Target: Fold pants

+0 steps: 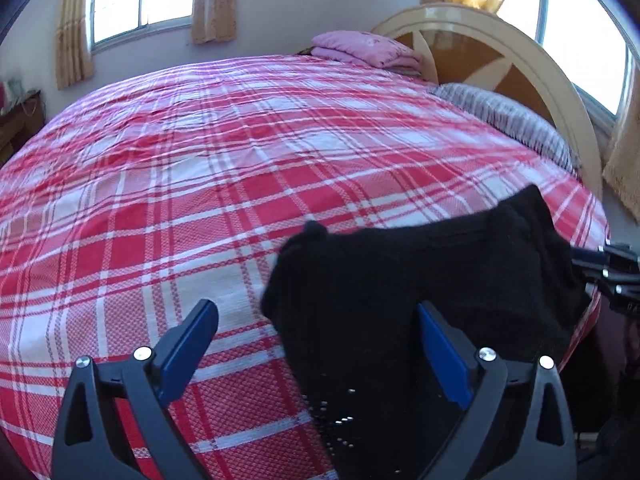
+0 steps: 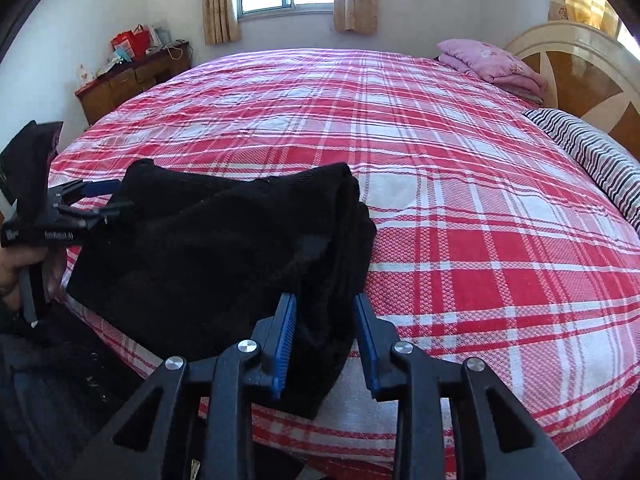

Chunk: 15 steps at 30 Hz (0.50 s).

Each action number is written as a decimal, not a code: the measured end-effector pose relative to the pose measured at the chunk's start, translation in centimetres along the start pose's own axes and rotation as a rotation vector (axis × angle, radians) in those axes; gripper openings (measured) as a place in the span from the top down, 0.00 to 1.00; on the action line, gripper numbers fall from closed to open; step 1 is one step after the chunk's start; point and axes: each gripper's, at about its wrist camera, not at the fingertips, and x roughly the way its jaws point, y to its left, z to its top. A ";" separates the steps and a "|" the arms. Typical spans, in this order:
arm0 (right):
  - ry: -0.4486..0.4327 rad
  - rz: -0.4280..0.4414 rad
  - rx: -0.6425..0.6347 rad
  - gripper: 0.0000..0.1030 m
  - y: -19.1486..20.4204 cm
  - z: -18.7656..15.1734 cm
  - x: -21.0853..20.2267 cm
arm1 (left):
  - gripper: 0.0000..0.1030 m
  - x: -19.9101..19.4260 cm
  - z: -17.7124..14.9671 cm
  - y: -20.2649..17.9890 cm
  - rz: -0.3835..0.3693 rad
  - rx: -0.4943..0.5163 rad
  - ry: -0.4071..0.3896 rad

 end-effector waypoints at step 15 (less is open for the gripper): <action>-0.188 0.191 -0.037 0.69 3.6 2.6 -3.6 | 0.02 -1.0 2.0 1.1 0.084 -0.042 -0.137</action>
